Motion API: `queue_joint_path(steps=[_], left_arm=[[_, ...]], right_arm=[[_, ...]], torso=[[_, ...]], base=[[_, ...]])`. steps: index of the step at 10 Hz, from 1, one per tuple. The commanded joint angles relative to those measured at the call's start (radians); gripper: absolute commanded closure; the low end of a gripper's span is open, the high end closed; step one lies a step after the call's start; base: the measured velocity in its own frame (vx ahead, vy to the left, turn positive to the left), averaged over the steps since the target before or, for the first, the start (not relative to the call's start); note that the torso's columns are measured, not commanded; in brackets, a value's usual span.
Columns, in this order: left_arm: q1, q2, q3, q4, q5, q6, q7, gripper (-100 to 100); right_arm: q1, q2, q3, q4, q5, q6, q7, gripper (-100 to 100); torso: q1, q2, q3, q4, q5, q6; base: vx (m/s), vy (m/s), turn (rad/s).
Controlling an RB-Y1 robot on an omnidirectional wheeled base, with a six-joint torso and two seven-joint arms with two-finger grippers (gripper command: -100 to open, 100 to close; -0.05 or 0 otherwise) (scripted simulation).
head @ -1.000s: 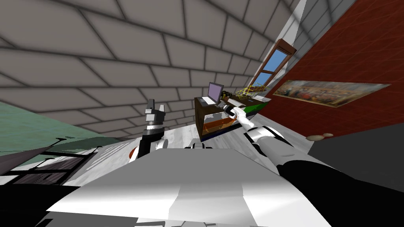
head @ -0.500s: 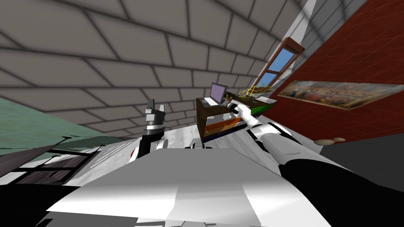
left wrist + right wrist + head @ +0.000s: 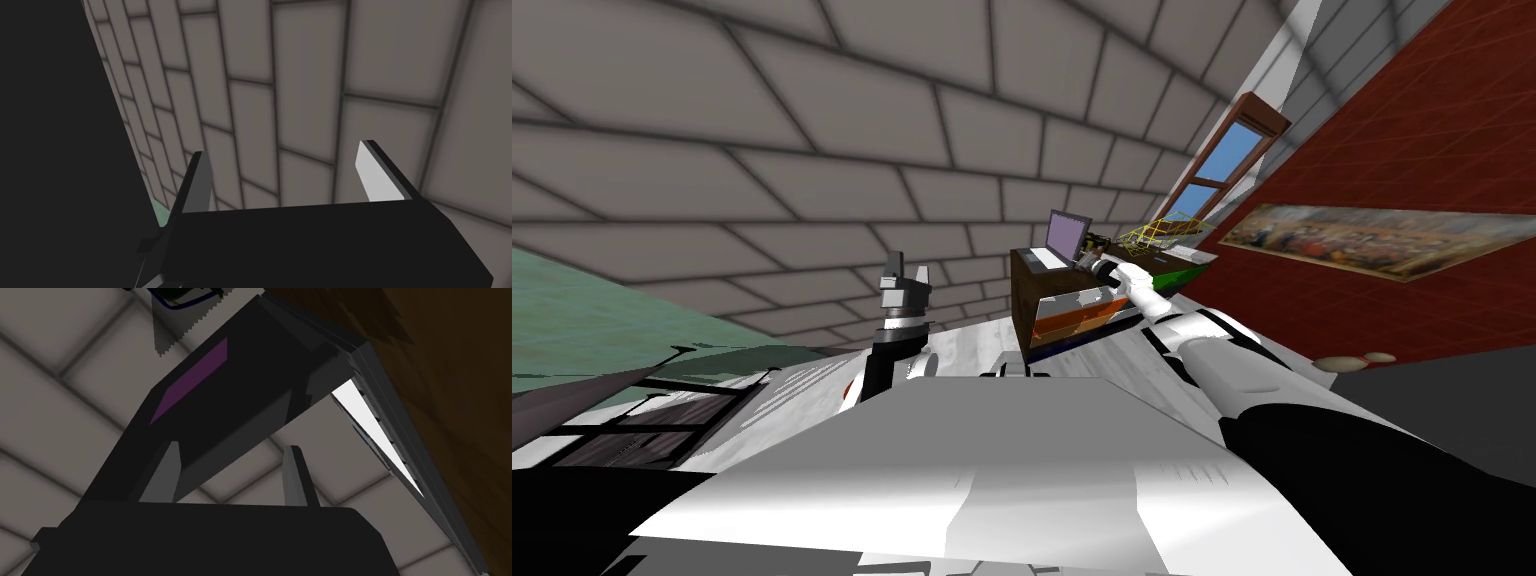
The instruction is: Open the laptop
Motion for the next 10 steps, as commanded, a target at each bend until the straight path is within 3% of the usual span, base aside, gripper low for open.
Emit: queue_joint_path(steps=[1, 9, 10], left_arm=[[0.000, 0.000, 0.000, 0.000, 0.000, 0.000, 0.000, 0], [0.000, 0.000, 0.000, 0.000, 0.000, 0.000, 0.000, 0], [0.000, 0.000, 0.000, 0.000, 0.000, 0.000, 0.000, 0]], right_arm=[[0.003, 0.003, 0.006, -0.020, 0.029, 0.023, 0.047, 100], [0.017, 0.015, 0.031, -0.100, 0.143, 0.115, 0.234, 100], [0.021, 0.008, 0.032, -0.102, 0.134, 0.112, 0.211, 100]], torso=[[0.002, 0.000, 0.000, -0.002, 0.000, -0.002], [0.002, -0.004, -0.002, -0.001, 0.001, -0.003], [0.002, -0.003, -0.002, -0.001, 0.001, -0.003]], base=[[0.000, 0.004, -0.020], [-0.010, 0.015, -0.010], [-0.007, 0.004, -0.009]])
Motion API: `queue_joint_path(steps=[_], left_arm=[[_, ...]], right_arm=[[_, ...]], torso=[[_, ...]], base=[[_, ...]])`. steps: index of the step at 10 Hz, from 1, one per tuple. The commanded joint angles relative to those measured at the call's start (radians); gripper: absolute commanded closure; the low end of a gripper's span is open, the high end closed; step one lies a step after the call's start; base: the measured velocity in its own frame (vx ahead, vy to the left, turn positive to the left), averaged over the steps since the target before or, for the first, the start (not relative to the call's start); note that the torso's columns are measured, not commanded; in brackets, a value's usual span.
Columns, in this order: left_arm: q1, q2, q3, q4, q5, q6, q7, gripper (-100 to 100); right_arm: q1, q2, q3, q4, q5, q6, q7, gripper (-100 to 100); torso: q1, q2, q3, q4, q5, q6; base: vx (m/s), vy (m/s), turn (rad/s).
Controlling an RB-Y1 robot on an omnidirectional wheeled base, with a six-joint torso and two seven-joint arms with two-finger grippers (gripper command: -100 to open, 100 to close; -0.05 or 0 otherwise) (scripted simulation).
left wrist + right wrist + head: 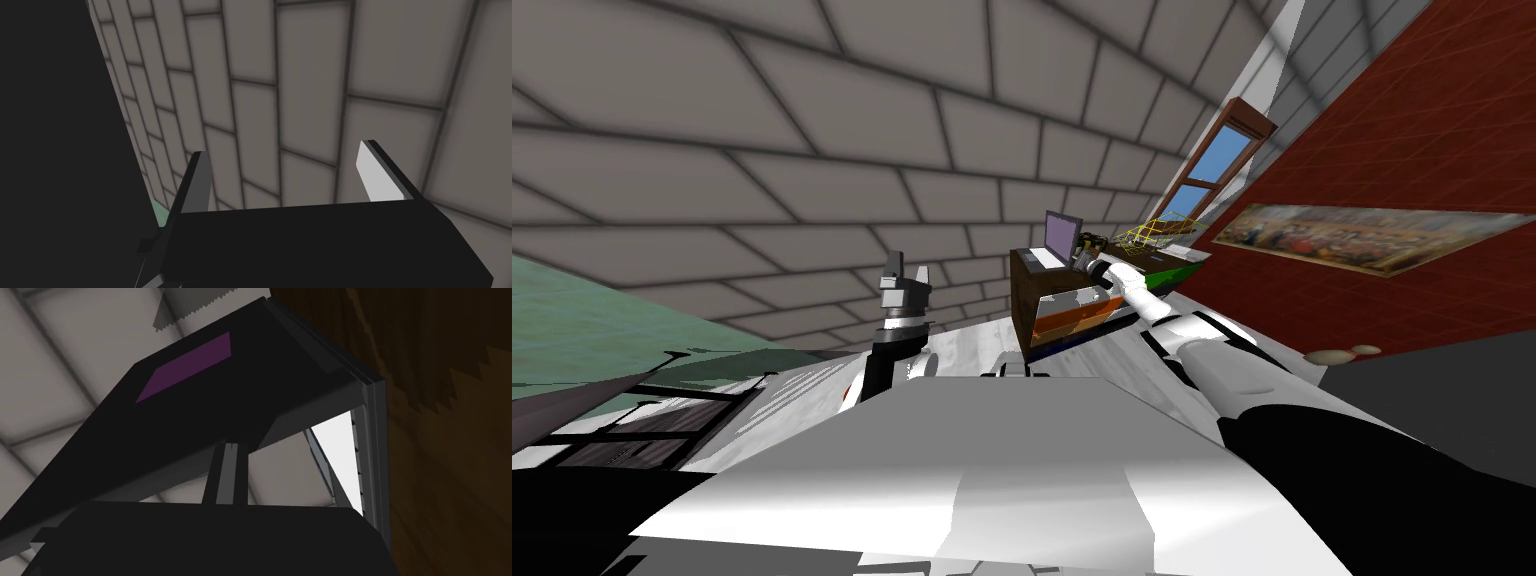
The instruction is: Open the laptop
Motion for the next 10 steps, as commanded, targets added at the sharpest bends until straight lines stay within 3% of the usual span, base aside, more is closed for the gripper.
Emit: queue_joint_path(steps=[1, 10], left_arm=[[0.000, 0.000, 0.000, 0.000, 0.000, 0.000, 0.000, 0], [0.000, 0.000, 0.000, 0.000, 0.000, 0.000, 0.000, 0]], right_arm=[[-0.017, -0.014, 0.004, 0.015, -0.013, -0.005, -0.028, -100], [-0.092, -0.072, 0.014, 0.093, -0.079, -0.042, -0.166, -100]], torso=[[-0.001, 0.000, 0.000, 0.000, 0.000, 0.001], [-0.002, 0.002, 0.002, 0.001, -0.001, 0.003]], base=[[-0.013, 0.025, 0.033], [-0.008, 0.032, 0.026]])
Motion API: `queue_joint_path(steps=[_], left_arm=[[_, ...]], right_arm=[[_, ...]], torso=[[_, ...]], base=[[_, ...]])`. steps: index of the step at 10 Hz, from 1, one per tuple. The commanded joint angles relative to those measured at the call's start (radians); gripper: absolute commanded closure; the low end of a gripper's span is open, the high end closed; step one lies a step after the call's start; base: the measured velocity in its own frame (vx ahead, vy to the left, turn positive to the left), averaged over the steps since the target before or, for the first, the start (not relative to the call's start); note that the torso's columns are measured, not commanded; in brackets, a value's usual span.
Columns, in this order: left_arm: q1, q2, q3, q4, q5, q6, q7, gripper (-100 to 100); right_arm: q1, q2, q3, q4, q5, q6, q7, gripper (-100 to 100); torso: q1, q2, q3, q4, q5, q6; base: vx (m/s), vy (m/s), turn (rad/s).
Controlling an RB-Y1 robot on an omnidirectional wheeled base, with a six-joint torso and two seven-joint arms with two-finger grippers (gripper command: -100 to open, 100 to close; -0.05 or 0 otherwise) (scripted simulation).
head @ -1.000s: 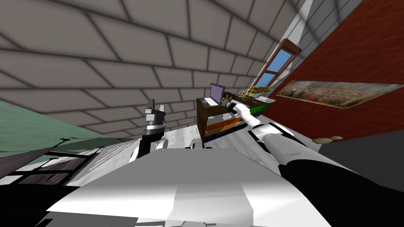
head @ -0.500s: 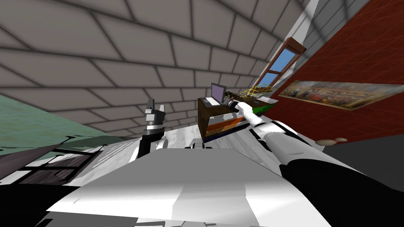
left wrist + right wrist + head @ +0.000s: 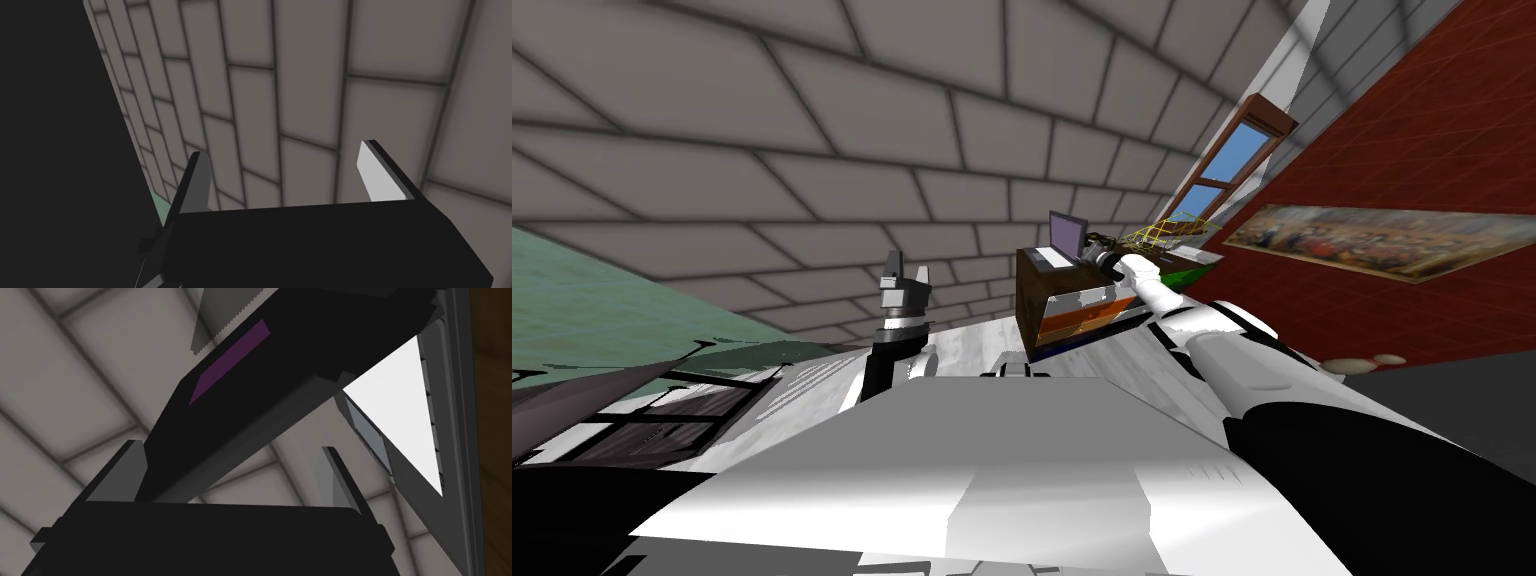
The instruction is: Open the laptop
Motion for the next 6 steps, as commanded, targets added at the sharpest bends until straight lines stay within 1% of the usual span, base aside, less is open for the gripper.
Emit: queue_joint_path(steps=[1, 6], left_arm=[[0.000, 0.000, 0.000, 0.000, 0.000, 0.000, 0.000, 0], [0.000, 0.000, 0.000, 0.000, 0.000, 0.000, 0.000, 0]], right_arm=[[-0.024, -0.019, 0.005, 0.023, -0.021, -0.011, -0.048, -100], [-0.062, -0.048, 0.010, 0.063, -0.055, -0.029, -0.118, -100]], torso=[[0.000, 0.000, 0.000, 0.000, 0.000, 0.000], [0.000, 0.000, 0.000, 0.000, 0.000, 0.000]], base=[[-0.012, 0.031, 0.029], [-0.007, 0.029, 0.023]])
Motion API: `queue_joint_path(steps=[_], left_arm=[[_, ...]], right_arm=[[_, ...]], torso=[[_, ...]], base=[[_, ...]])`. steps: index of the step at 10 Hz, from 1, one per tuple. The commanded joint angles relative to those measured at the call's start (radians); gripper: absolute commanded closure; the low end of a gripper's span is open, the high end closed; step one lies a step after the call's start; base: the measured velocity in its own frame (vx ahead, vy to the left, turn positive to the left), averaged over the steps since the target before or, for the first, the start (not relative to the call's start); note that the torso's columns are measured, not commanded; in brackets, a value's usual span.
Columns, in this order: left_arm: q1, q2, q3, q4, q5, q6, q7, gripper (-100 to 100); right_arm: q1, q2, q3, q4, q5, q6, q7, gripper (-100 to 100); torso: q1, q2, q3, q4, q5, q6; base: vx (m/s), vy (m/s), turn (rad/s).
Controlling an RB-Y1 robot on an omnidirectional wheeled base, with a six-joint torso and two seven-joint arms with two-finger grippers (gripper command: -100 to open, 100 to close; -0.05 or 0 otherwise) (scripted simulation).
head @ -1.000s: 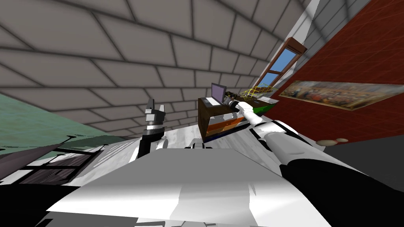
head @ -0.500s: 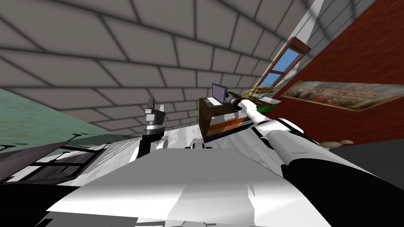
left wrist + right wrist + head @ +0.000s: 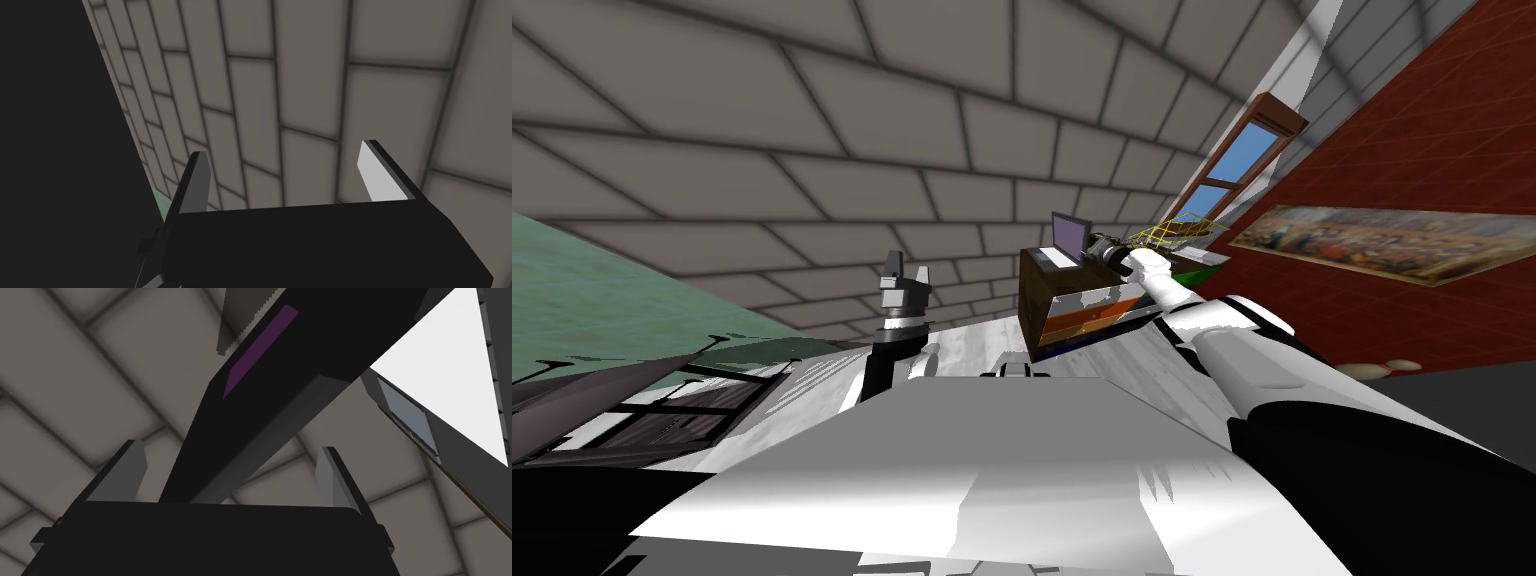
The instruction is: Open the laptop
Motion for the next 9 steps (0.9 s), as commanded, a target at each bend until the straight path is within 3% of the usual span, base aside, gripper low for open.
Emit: queue_joint_path(steps=[1, 2, 3, 4, 9], left_arm=[[0.000, 0.000, 0.000, 0.000, 0.000, 0.000, 0.000, 0], [0.000, 0.000, 0.000, 0.000, 0.000, 0.000, 0.000, 0], [0.000, 0.000, 0.000, 0.000, 0.000, 0.000, 0.000, 0], [0.000, 0.000, 0.000, 0.000, 0.000, 0.000, 0.000, 0], [0.000, 0.000, 0.000, 0.000, 0.000, 0.000, 0.000, 0]], right_arm=[[-0.004, -0.009, 0.004, 0.000, -0.007, 0.000, -0.020, -100], [-0.005, -0.010, 0.004, 0.000, -0.008, 0.000, -0.025, -100], [-0.005, -0.010, 0.004, 0.000, -0.008, 0.000, -0.024, 100], [0.002, 0.003, 0.008, -0.021, 0.016, 0.029, 0.019, 100], [0.015, 0.027, 0.013, -0.064, 0.063, 0.086, 0.106, 100]], torso=[[0.000, 0.000, 0.000, 0.000, 0.000, 0.000], [-0.001, 0.000, 0.000, 0.000, 0.000, 0.000], [-0.001, 0.000, 0.000, 0.000, 0.000, 0.000], [-0.001, 0.000, 0.000, 0.000, 0.000, 0.000], [0.000, 0.000, 0.000, 0.000, 0.000, 0.000]], base=[[-0.002, 0.014, 0.004], [0.000, 0.000, 0.000], [0.000, 0.000, 0.000], [-0.020, 0.002, 0.004], [-0.021, -0.001, 0.007]])
